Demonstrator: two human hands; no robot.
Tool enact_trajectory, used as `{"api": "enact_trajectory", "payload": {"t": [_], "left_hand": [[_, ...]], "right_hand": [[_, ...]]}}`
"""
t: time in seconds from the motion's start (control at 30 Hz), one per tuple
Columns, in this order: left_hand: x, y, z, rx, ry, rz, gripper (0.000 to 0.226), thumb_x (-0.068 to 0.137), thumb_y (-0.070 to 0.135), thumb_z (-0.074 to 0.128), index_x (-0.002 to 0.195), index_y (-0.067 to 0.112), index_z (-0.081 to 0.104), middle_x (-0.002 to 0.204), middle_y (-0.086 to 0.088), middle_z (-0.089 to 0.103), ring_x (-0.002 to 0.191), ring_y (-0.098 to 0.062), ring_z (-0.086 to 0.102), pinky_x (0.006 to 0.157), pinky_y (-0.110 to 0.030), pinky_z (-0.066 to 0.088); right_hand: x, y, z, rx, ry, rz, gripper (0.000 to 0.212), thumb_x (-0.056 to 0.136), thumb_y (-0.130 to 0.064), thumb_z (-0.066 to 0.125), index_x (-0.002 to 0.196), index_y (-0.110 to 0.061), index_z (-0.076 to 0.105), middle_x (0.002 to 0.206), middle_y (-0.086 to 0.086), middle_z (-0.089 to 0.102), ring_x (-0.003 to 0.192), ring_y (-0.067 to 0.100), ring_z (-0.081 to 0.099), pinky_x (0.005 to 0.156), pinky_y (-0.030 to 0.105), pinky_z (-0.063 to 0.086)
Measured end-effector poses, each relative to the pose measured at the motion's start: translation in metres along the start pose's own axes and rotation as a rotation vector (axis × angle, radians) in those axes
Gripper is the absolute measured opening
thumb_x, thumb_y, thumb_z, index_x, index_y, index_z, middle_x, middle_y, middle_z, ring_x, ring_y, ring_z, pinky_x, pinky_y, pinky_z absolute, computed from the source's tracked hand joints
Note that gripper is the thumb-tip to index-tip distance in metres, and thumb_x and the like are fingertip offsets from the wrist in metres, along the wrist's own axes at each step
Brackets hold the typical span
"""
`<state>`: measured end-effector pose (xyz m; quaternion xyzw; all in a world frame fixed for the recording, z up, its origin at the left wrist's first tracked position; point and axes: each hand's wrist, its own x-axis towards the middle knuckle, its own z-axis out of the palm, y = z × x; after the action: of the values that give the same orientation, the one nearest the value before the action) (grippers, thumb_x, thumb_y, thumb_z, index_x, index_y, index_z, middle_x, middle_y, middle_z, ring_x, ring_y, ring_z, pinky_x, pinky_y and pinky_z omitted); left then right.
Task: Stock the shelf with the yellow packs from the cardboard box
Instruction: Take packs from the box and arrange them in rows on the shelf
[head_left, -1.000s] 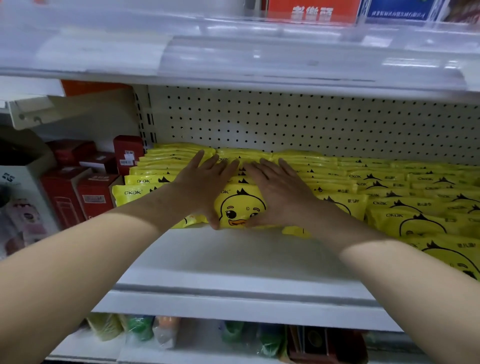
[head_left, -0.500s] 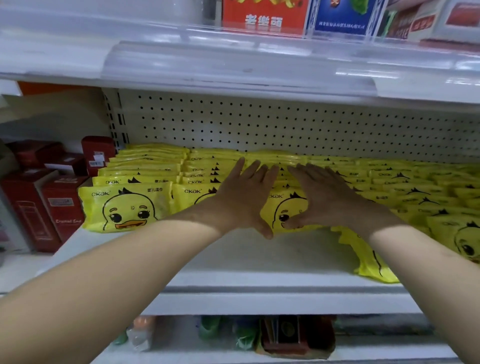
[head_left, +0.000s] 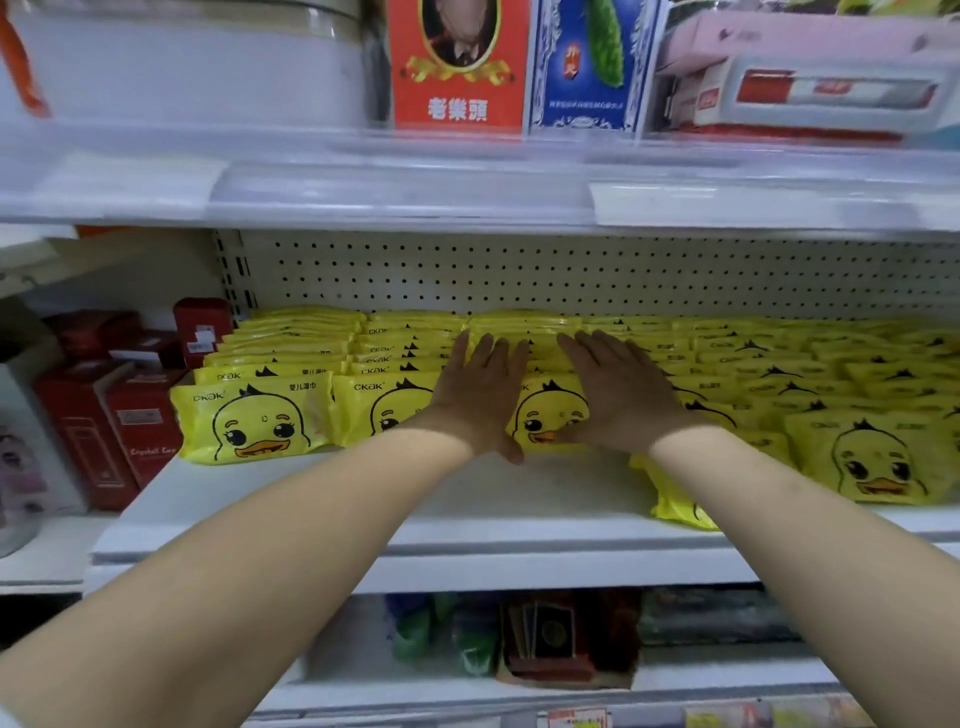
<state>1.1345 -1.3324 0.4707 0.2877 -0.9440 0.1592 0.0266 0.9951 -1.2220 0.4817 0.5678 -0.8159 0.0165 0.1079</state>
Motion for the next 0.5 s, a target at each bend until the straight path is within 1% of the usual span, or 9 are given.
{"api": "enact_trajectory", "payload": {"t": [0.1, 0.13, 0.2, 0.27, 0.3, 0.33, 0.37, 0.4, 0.5], "left_hand": [[-0.025, 0.016, -0.027, -0.060, -0.032, -0.057, 0.138, 0.063, 0.069, 0.074, 0.154, 0.014, -0.014, 0.163, -0.011, -0.001, 0.150, -0.029, -0.004, 0.120, -0.053, -0.004], [-0.033, 0.023, -0.035, -0.093, -0.035, -0.082, 0.137, 0.062, 0.069, 0.076, 0.154, 0.016, -0.011, 0.163, -0.009, 0.003, 0.150, -0.028, 0.001, 0.120, -0.052, 0.001], [-0.052, 0.040, -0.055, -0.174, -0.028, -0.123, 0.134, 0.059, 0.067, 0.079, 0.155, 0.017, 0.000, 0.158, -0.010, 0.022, 0.145, -0.032, 0.022, 0.117, -0.051, 0.022], [-0.070, 0.056, -0.075, -0.279, -0.057, -0.146, 0.122, 0.061, 0.064, 0.080, 0.150, 0.009, 0.017, 0.140, -0.014, 0.045, 0.128, -0.035, 0.045, 0.104, -0.048, 0.043], [-0.077, 0.063, -0.083, -0.325, -0.081, -0.151, 0.114, 0.063, 0.062, 0.080, 0.146, 0.005, 0.027, 0.130, -0.014, 0.052, 0.119, -0.034, 0.052, 0.098, -0.046, 0.048], [-0.084, 0.070, -0.090, -0.353, -0.085, -0.150, 0.108, 0.064, 0.060, 0.081, 0.143, 0.005, 0.033, 0.125, -0.014, 0.055, 0.114, -0.034, 0.054, 0.095, -0.045, 0.050], [-0.089, 0.077, -0.095, -0.360, -0.071, -0.144, 0.105, 0.064, 0.059, 0.082, 0.142, 0.006, 0.035, 0.127, -0.015, 0.053, 0.116, -0.034, 0.052, 0.097, -0.045, 0.049], [-0.094, 0.083, -0.100, -0.360, -0.053, -0.136, 0.106, 0.064, 0.057, 0.082, 0.144, 0.009, 0.033, 0.133, -0.016, 0.049, 0.121, -0.035, 0.048, 0.100, -0.046, 0.047], [-0.106, 0.103, -0.109, -0.376, -0.037, -0.104, 0.106, 0.067, 0.051, 0.083, 0.148, 0.014, 0.027, 0.145, -0.015, 0.036, 0.134, -0.035, 0.034, 0.106, -0.047, 0.039]], "right_hand": [[-0.030, 0.021, -0.024, -0.003, -0.041, 0.017, 0.114, 0.076, -0.062, 0.072, 0.158, -0.028, 0.000, 0.166, 0.001, 0.000, 0.152, 0.024, 0.003, 0.122, 0.043, 0.013], [-0.041, 0.027, -0.031, -0.002, -0.056, 0.026, 0.113, 0.076, -0.059, 0.074, 0.158, -0.029, 0.002, 0.166, 0.001, 0.001, 0.152, 0.025, 0.006, 0.121, 0.043, 0.017], [-0.066, 0.040, -0.041, -0.005, -0.087, 0.054, 0.111, 0.074, -0.055, 0.077, 0.157, -0.029, 0.009, 0.165, 0.002, 0.008, 0.150, 0.028, 0.015, 0.118, 0.045, 0.027], [-0.094, 0.052, -0.049, -0.005, -0.106, 0.090, 0.100, 0.071, -0.057, 0.078, 0.152, -0.024, 0.028, 0.155, 0.009, 0.034, 0.137, 0.032, 0.038, 0.106, 0.046, 0.044], [-0.108, 0.058, -0.053, -0.014, -0.109, 0.102, 0.093, 0.070, -0.058, 0.078, 0.145, -0.022, 0.038, 0.140, 0.010, 0.050, 0.123, 0.032, 0.051, 0.094, 0.043, 0.051], [-0.122, 0.064, -0.057, -0.028, -0.105, 0.108, 0.089, 0.070, -0.059, 0.078, 0.141, -0.020, 0.042, 0.125, 0.007, 0.058, 0.111, 0.030, 0.056, 0.083, 0.039, 0.053], [-0.134, 0.070, -0.061, -0.037, -0.096, 0.105, 0.089, 0.069, -0.059, 0.079, 0.141, -0.020, 0.041, 0.120, 0.006, 0.059, 0.107, 0.029, 0.057, 0.078, 0.036, 0.052], [-0.146, 0.076, -0.065, -0.039, -0.084, 0.099, 0.092, 0.070, -0.057, 0.080, 0.143, -0.020, 0.038, 0.124, 0.007, 0.056, 0.111, 0.030, 0.055, 0.079, 0.036, 0.051], [-0.175, 0.087, -0.075, -0.031, -0.085, 0.090, 0.101, 0.069, -0.052, 0.083, 0.149, -0.023, 0.028, 0.146, 0.006, 0.041, 0.133, 0.028, 0.042, 0.097, 0.041, 0.048]]}}
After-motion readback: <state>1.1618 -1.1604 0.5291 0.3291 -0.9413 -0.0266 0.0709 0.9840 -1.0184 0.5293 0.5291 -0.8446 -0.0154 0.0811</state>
